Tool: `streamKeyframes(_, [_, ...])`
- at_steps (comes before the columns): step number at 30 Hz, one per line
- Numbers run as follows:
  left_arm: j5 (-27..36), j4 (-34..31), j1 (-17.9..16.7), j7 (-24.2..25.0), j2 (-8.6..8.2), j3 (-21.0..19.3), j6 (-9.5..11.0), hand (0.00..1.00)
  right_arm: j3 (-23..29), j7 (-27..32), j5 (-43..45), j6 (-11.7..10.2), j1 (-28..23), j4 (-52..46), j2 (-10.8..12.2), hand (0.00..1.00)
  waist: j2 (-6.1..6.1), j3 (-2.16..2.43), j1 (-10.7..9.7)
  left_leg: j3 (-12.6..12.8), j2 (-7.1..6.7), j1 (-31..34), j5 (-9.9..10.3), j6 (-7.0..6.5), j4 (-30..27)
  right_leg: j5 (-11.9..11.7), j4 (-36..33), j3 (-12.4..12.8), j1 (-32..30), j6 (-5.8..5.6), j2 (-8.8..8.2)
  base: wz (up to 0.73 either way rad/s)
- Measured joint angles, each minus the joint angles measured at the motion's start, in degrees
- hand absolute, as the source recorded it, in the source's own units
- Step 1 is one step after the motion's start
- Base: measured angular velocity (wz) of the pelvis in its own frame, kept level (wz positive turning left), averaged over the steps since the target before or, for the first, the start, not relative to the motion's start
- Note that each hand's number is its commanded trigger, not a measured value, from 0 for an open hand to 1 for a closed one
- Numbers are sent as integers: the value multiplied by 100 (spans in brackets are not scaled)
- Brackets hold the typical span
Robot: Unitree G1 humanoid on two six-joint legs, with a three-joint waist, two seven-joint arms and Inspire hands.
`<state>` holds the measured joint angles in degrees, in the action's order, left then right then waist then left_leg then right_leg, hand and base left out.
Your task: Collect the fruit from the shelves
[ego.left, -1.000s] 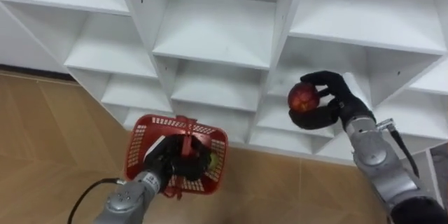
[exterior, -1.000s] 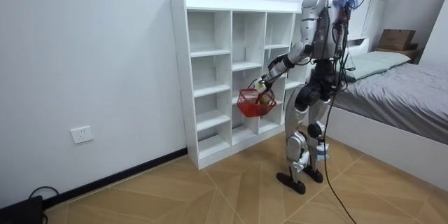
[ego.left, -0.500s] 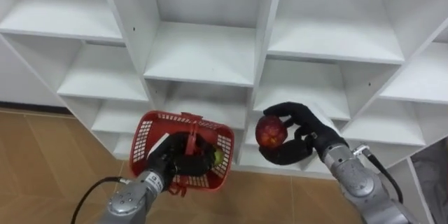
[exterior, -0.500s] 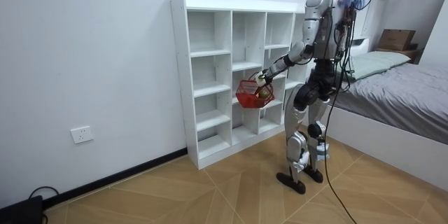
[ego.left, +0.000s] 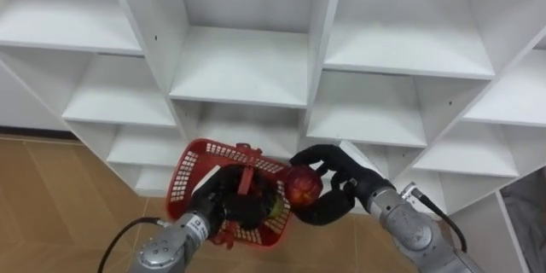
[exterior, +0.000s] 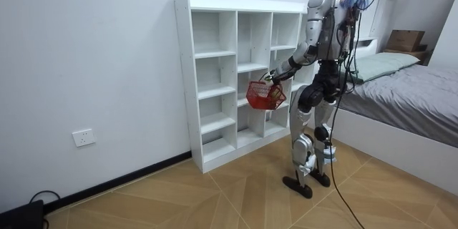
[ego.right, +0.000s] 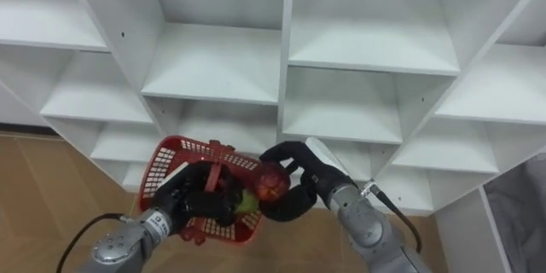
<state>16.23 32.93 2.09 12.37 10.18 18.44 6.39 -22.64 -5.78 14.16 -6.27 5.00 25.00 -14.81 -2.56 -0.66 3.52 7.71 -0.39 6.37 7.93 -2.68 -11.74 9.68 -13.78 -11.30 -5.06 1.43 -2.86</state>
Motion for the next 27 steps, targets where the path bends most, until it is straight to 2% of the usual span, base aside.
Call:
streamKeyframes(6, [0,1,-1,-15,-9,121,3,100,-98,16,202,2,9,-2,-6,100,30,-33,7,-3,7,14,27,3,1,9,-6,-2,-19,-3,7,0])
streamKeyframes(20, [-10,-28,-5,-13,-8,103,5,100,-147,140,367,2,2,-36,46,100,31,-33,62,-1,8,96,36,11,-11,21,2,3,-114,-2,8,0])
streamKeyframes(27, [-79,-28,-5,-13,-2,113,4,100,-153,140,371,2,0,6,61,100,55,-60,62,-5,10,91,44,3,-9,19,-27,4,-109,-1,9,0])
